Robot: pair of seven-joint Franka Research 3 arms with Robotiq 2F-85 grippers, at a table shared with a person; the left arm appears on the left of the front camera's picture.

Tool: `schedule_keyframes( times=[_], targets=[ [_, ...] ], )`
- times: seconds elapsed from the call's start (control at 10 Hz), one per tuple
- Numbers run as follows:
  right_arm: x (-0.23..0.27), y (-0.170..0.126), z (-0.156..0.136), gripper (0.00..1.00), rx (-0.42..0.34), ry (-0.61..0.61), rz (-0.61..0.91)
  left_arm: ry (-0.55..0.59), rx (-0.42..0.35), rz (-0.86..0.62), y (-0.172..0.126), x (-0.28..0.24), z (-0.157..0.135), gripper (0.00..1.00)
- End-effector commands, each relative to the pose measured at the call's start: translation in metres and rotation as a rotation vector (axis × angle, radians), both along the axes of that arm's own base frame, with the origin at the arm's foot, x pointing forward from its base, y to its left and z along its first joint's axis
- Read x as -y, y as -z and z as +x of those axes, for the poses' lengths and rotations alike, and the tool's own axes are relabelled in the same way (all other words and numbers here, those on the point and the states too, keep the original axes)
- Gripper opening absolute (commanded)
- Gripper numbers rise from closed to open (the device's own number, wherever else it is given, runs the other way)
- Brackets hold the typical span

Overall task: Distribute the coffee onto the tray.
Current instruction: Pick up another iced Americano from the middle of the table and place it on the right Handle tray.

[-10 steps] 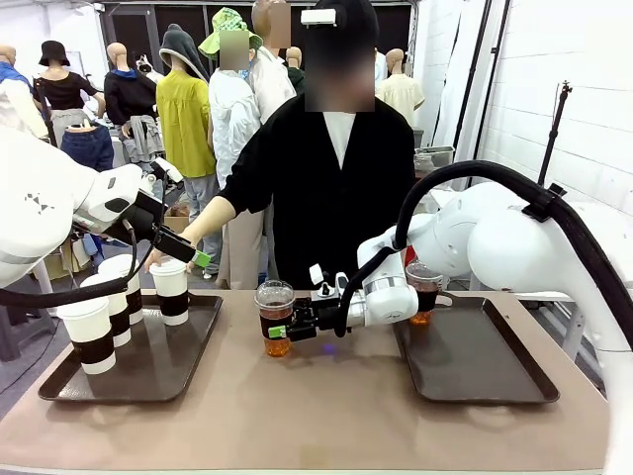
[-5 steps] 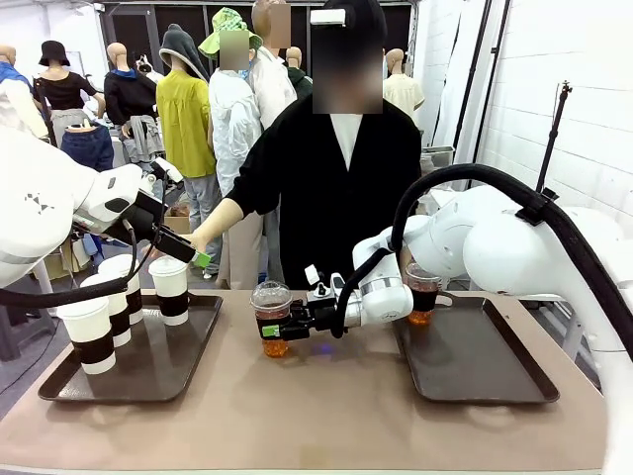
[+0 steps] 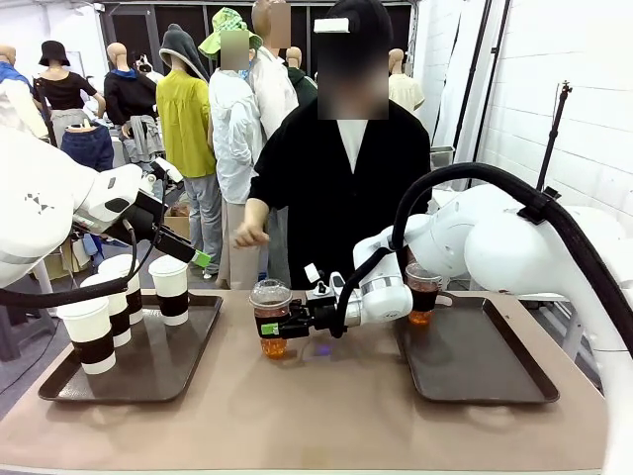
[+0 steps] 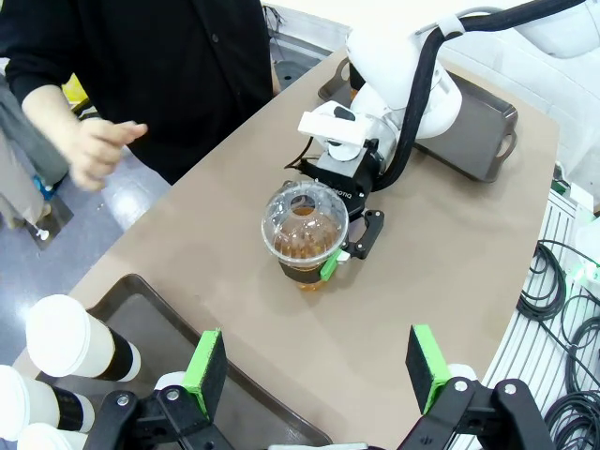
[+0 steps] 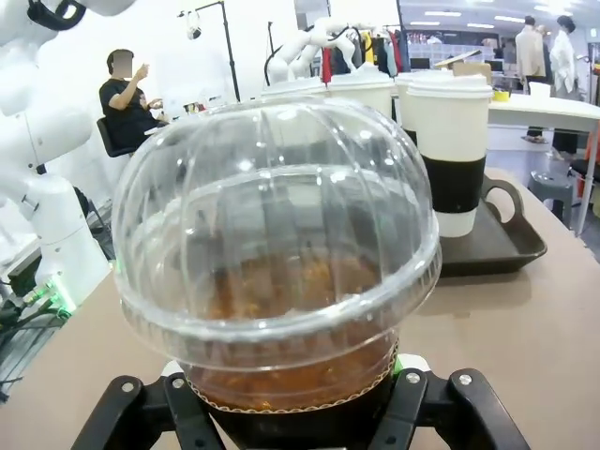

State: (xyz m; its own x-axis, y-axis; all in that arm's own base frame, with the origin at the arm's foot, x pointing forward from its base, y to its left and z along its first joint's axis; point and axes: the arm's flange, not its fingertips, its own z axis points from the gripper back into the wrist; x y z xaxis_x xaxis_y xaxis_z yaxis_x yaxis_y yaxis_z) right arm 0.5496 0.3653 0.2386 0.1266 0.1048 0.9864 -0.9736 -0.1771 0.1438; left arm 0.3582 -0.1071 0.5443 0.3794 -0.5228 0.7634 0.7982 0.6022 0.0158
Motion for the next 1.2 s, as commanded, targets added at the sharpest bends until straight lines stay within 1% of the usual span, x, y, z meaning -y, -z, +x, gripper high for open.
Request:
schedule_keyframes(
  times=[0.0, 0.2, 0.4, 0.5, 0.7, 0.9, 1.1],
  targets=[
    [0.02, -0.041, -0.023, 0.66, -0.038, -0.002, 0.01, 0.002, -0.007, -0.004, 0.0, -0.002, 0.0, 1.0],
    [0.043, -0.068, -0.047, 0.66, -0.061, 0.022, -0.005, 0.002, -0.007, -0.004, 0.0, -0.002, 0.0, 1.0],
    [0.061, -0.08, -0.069, 0.66, -0.075, 0.044, 0.001, 0.002, -0.007, -0.004, 0.0, -0.002, 0.0, 1.0],
    [0.075, -0.082, -0.079, 0.66, -0.094, 0.043, 0.012, 0.002, -0.007, -0.004, 0.0, -0.002, 0.0, 1.0],
    [0.101, -0.086, -0.099, 0.66, -0.096, 0.056, -0.009, 0.002, -0.007, -0.004, 0.0, -0.002, 0.0, 1.0],
    [0.133, -0.087, -0.119, 0.66, -0.073, 0.115, -0.028, 0.002, -0.007, -0.004, 0.0, -0.002, 0.0, 1.0],
    [0.165, -0.08, -0.127, 0.66, -0.04, 0.181, -0.044, 0.002, -0.007, -0.004, 0.0, -0.002, 0.0, 1.0]
  ],
)
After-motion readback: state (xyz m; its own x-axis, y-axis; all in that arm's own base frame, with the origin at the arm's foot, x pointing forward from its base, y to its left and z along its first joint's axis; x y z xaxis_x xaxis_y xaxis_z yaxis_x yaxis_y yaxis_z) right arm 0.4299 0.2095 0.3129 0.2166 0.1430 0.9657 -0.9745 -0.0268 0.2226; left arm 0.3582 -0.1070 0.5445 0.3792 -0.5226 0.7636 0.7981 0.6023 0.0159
